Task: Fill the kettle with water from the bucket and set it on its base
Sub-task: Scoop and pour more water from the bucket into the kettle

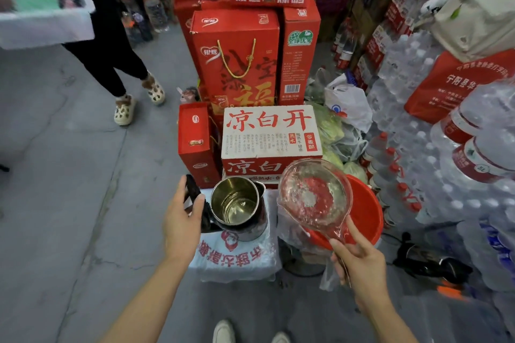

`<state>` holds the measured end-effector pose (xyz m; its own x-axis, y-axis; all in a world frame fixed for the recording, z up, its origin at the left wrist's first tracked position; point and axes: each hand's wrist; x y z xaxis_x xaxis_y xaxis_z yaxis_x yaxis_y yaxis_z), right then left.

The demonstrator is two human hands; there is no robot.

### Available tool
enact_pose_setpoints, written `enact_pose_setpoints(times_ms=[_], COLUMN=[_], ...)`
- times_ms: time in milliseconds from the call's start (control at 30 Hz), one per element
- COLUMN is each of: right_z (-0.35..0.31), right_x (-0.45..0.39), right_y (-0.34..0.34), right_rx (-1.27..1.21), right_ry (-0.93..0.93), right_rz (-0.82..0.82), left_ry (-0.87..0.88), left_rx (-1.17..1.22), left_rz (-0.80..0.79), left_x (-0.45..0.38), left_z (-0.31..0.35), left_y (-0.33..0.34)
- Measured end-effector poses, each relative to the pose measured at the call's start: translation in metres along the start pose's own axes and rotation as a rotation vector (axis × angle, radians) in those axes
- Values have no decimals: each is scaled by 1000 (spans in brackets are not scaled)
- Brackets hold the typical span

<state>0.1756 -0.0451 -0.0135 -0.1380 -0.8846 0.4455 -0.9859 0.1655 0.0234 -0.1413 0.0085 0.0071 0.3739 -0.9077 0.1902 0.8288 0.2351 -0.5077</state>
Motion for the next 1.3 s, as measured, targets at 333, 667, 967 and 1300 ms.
enact_pose_setpoints(times_ms=[333, 667, 967, 1300], right_z=[-9, -11, -18, -24], right_x=[-7, -21, -21, -18], right_y=[64, 86, 96, 103], right_rx=[262, 572, 774, 990], right_ry=[-132, -235, -251, -300], right_rz=[-28, 116, 161, 163], left_ry=[24, 73, 89, 85], left_rx=[-56, -28, -36, -83], left_rz=[-20, -29, -48, -34], left_x=[-9, -8, -8, -11], left_z=[-9, -13, -11, -15], left_y=[-11, -16, -20, -21])
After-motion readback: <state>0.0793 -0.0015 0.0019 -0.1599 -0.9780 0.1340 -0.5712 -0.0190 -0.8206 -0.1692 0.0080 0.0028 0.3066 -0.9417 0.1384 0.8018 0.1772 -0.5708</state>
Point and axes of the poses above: each hand's wrist, its own x-axis away from the middle knuckle, its own y-axis out of the palm, z = x × y, and after that the axes turned 7 degrees about -z, right-handed
